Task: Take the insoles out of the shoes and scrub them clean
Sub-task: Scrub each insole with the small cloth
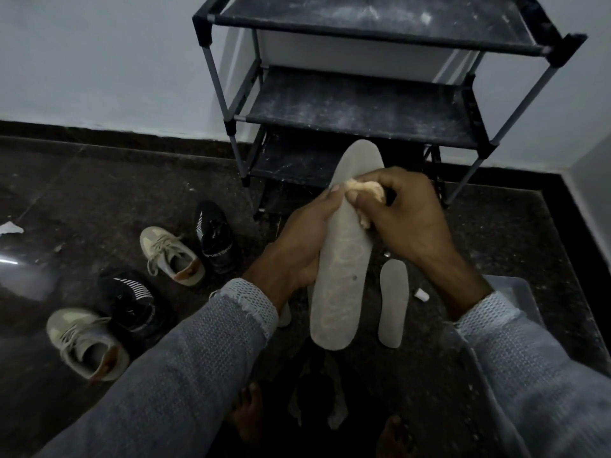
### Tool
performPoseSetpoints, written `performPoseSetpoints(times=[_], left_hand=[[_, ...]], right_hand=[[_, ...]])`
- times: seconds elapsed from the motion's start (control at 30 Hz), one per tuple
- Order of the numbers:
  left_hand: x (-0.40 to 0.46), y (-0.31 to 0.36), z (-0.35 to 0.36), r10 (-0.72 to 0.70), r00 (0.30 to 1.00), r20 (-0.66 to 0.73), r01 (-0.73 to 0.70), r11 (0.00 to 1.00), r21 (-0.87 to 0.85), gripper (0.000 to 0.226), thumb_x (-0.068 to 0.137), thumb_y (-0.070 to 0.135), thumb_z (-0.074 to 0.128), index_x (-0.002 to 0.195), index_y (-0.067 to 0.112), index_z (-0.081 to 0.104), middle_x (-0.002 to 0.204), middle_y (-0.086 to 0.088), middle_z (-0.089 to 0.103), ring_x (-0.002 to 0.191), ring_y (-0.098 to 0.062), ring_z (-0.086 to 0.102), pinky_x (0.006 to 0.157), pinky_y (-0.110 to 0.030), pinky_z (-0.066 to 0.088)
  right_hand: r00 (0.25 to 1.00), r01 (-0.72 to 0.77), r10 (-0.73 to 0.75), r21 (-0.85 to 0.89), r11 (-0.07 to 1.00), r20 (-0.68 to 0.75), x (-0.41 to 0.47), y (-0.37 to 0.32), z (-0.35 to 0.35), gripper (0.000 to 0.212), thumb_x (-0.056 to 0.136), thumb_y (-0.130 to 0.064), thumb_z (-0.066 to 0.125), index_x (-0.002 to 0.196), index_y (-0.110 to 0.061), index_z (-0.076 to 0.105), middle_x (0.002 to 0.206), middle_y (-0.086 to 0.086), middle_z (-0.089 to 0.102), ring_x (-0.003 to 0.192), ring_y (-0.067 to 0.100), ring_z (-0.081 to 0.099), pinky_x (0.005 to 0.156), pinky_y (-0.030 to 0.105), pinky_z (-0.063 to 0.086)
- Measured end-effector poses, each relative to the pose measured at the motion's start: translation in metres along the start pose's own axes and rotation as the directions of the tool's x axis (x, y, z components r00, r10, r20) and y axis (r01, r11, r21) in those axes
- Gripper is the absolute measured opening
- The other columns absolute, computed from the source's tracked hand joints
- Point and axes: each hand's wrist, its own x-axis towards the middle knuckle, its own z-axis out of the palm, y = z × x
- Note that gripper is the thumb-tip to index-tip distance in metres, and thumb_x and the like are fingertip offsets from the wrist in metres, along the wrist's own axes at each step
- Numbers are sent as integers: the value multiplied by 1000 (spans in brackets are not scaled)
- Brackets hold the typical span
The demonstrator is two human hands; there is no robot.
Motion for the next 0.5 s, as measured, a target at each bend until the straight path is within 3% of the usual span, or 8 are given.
performPoseSetpoints(times=[0.1,0.23,0.3,0.43,0.5], left_hand=[[2,1,-4,10,998,-57,-12,999,-32,45,101,34,42,130,4,55,126,-20,60,109,-31,61,96,-40,49],[-1,1,-3,16,1000,-23,-16,1000,12,44,101,35,42,131,6,55,118,-17,65,94,-25,66,84,-37,55],[-1,0,-2,13,1000,-9,-12,1000,28,44,101,35,41,133,7,54,120,-16,64,95,-26,65,84,-38,55],[0,-1,-1,32,999,14,-32,999,-7,43,102,31,38,137,9,49,130,-19,58,111,-28,60,92,-36,52],[1,-3,-1,61,998,30,-60,998,-24,41,103,28,36,140,12,45,132,-18,57,115,-27,59,94,-36,51]], right_hand=[[997,68,-68,-27,997,26,-2,-5,8,9,86,-22,70,94,-17,73,91,-4,66,83,3,61,72,15,49],[978,-19,11,-35,999,-208,6,11,0,15,88,-29,65,92,-15,71,85,1,67,78,15,63,72,39,54],[971,-47,41,-20,999,-235,6,15,-4,16,89,-31,64,93,-16,70,83,1,67,76,15,64,70,41,54],[993,47,-48,-16,999,-103,0,-3,7,11,87,-21,68,97,-17,71,92,-7,65,83,3,61,75,19,51],[994,81,-82,-20,997,-66,0,-9,11,10,86,-19,69,96,-17,73,89,-10,64,83,2,61,73,15,49]])
